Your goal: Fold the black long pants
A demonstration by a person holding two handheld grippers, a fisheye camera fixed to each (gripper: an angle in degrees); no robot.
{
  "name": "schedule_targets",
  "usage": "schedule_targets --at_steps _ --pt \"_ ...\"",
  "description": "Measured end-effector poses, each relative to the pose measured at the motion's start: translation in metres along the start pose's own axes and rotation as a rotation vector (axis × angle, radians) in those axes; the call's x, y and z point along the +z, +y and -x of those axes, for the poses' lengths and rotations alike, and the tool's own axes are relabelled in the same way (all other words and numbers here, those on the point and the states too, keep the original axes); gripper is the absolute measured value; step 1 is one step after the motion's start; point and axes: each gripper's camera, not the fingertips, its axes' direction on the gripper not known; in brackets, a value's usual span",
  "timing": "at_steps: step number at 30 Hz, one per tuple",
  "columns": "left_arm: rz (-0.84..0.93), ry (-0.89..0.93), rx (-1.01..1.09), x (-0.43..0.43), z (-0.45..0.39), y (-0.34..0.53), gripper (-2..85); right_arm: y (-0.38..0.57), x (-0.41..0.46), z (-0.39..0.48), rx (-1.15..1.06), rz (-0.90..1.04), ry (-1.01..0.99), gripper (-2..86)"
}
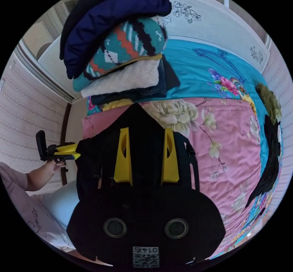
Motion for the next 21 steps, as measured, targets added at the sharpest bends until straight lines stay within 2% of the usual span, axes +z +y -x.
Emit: schedule_targets --at_steps 1,2,5,9,12,14,16,19,21 --pt "-0.011 0.020 0.006 -0.012 -0.007 -0.003 3.6 -0.008 0.009 0.001 -0.008 0.032 -0.014 13.2" --pt "-0.021 0.033 0.006 -0.019 -0.011 -0.004 2.0 -0.018 0.019 0.004 -0.030 0.072 -0.028 8.1" --pt "-0.121 0.047 0.096 -0.068 -0.053 -0.021 -0.1 -0.026 -0.001 0.004 -0.024 -0.028 -0.026 1.9" --pt "-0.198 -0.147 0.184 -0.090 -0.086 -0.069 -0.5 -0.041 -0.023 -0.010 0.020 -0.101 -0.077 1.1" --pt "-0.038 -0.342 0.181 -0.047 -0.072 -0.093 0.1 -0.045 -0.003 -0.019 0.096 -0.043 -0.052 3.4" --pt "-0.003 -0.312 0.134 -0.037 -0.063 -0.093 1.3 -0.032 0.004 -0.026 0.146 -0.016 -0.067 6.0" --pt "-0.043 -0.247 0.100 -0.059 -0.064 -0.088 3.2 -0.001 -0.010 -0.033 0.184 -0.075 -0.093 7.6" --pt "-0.089 -0.210 0.090 -0.099 -0.071 -0.074 4.7 0.107 -0.071 -0.044 0.275 -0.305 -0.131 8.3" --pt "-0.095 -0.187 0.100 -0.118 -0.075 -0.060 5.0 0.236 -0.120 -0.029 0.317 -0.451 -0.133 9.1"
